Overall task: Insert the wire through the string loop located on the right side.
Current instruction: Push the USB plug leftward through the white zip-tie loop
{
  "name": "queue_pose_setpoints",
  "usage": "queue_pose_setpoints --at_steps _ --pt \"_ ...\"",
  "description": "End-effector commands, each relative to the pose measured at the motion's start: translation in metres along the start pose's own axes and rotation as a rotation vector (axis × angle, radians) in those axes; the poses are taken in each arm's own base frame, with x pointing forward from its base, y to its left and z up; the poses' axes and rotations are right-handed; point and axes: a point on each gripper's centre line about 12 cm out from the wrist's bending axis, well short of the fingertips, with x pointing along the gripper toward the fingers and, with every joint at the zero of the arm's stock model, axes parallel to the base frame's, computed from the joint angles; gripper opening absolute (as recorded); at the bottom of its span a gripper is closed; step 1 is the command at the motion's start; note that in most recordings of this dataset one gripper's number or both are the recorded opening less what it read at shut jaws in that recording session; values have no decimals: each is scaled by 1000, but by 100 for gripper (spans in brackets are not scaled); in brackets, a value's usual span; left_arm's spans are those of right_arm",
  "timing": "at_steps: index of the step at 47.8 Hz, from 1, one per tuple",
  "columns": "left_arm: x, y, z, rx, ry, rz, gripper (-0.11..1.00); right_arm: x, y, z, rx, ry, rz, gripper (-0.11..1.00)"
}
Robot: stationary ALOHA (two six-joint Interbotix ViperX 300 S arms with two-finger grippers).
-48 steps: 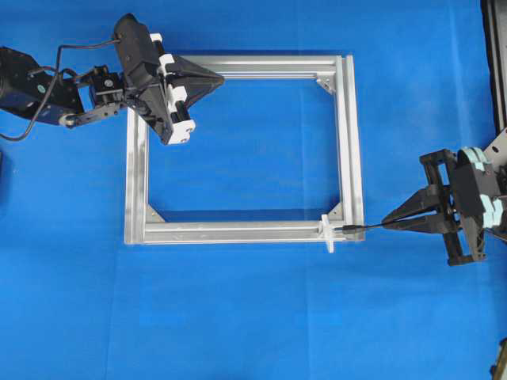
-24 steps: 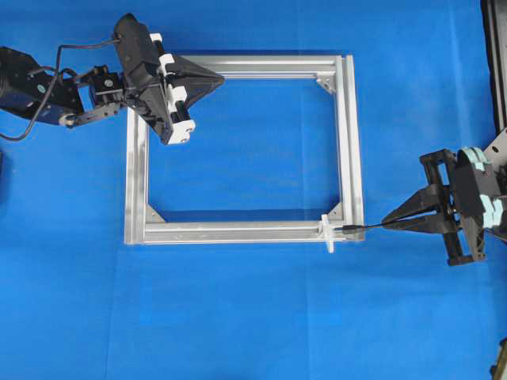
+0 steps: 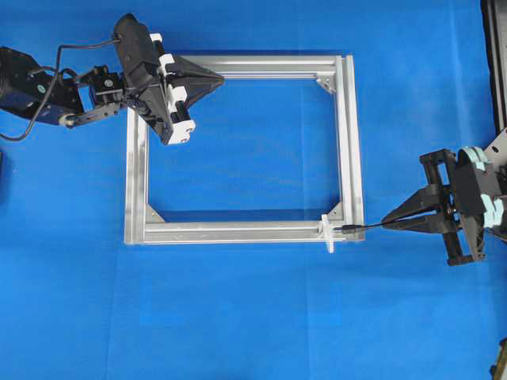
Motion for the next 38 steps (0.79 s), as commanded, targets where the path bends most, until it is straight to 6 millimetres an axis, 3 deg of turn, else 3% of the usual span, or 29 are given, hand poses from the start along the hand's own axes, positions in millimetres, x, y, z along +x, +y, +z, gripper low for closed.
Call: queue_pose_setpoints --at_steps 1,15,38 --pt "-2 -2 15 -2 -47 -7 0 1 1 6 -1 -29 3 -2" --pt "-2 -3 15 -2 -47 -9 0 8 0 9 -2 -54 -9 -2" --pt "-2 -3 14 -2 -46 -8 0 48 2 21 -17 -77 -37 -2"
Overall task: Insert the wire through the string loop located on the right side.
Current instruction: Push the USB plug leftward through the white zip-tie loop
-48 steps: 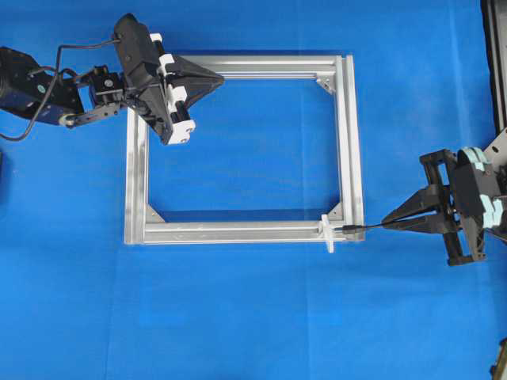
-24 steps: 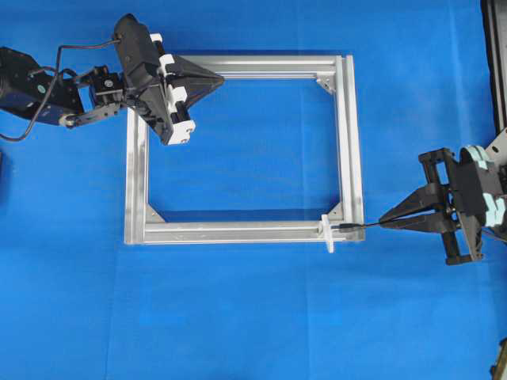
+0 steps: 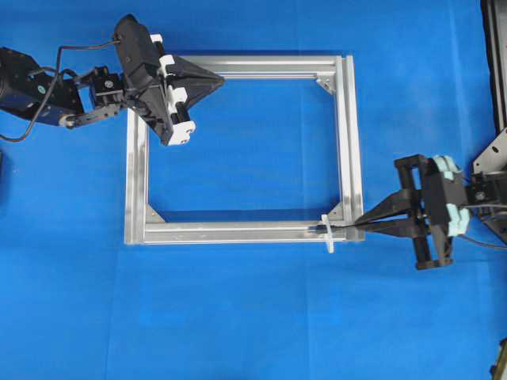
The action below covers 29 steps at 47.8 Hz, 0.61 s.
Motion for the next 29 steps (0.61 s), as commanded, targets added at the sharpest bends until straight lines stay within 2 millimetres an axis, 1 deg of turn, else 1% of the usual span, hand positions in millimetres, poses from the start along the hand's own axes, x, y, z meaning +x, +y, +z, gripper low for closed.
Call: queue_pose_setpoints --at_steps 1,13,29 --pt "-2 -2 14 -2 -44 -5 0 8 3 13 -3 -47 5 -2" --pt "-2 -2 13 -2 -43 -5 0 20 6 20 -7 -69 4 -2" --pt "-2 -4 14 -2 -47 -11 0 23 6 20 -9 -66 3 -2"
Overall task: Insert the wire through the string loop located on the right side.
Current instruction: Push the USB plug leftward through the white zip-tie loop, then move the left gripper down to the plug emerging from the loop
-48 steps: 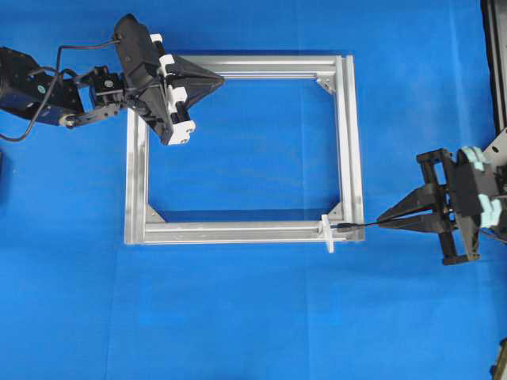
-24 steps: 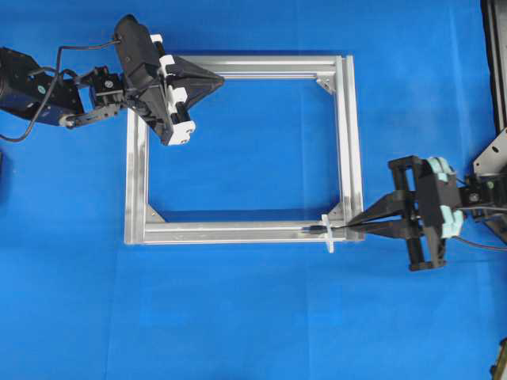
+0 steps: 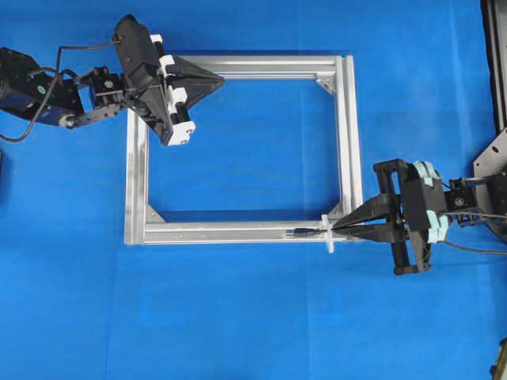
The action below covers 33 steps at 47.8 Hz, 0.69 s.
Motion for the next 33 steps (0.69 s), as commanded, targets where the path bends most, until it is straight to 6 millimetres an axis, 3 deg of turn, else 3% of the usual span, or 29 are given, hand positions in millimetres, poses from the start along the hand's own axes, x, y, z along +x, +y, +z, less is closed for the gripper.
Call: queue_pose_setpoints --at_steps 1,12,25,33 --pt "-2 -5 14 1 -50 -16 0 1 2 7 0 -28 6 -2" --pt "-6 -34 11 20 -49 -91 0 1 2 8 0 -30 6 -2" --pt "-27 -109 -4 74 -20 -298 0 1 2 7 -1 -28 7 -2" --pt "-40 -144 -9 99 -17 -396 0 1 2 8 0 -30 6 -2"
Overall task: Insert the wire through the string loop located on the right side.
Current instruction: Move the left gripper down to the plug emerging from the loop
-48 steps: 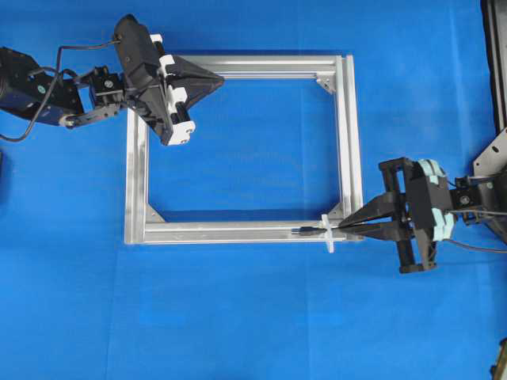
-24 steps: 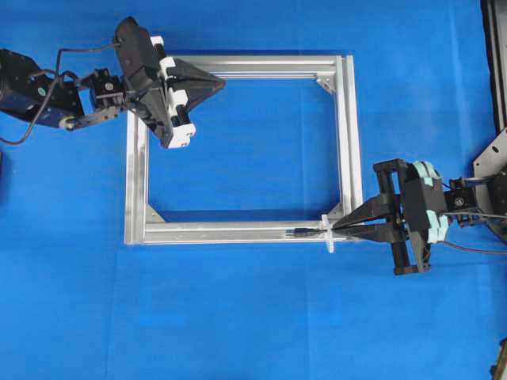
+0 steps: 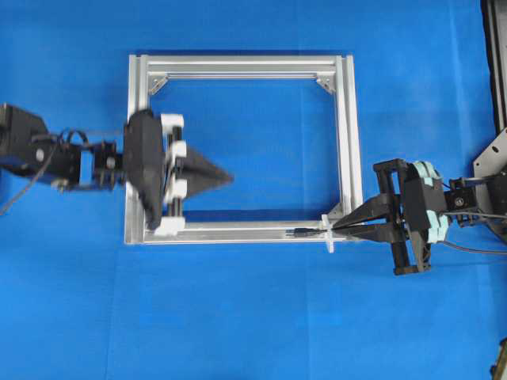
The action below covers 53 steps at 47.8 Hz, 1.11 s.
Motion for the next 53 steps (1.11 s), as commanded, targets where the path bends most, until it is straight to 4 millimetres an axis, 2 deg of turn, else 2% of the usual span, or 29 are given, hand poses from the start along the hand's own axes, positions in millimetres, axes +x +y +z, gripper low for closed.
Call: queue_pose_setpoints --at_steps 1,11,24,31,40,53 --pt "-2 -19 14 10 -47 -53 0 2 2 9 0 -33 7 -2" --pt "-6 -47 10 29 -38 -125 0 2 2 9 0 -33 7 -2" --pt "0 -44 16 26 -48 -115 0 2 2 9 0 -33 7 -2" --pt "16 -41 28 27 -65 -100 0 2 2 9 0 -34 7 -2" --pt "46 -40 45 29 -44 -88 0 2 2 9 0 -33 7 -2" --pt "82 -46 66 36 -20 -93 0 2 2 9 0 -34 7 -2"
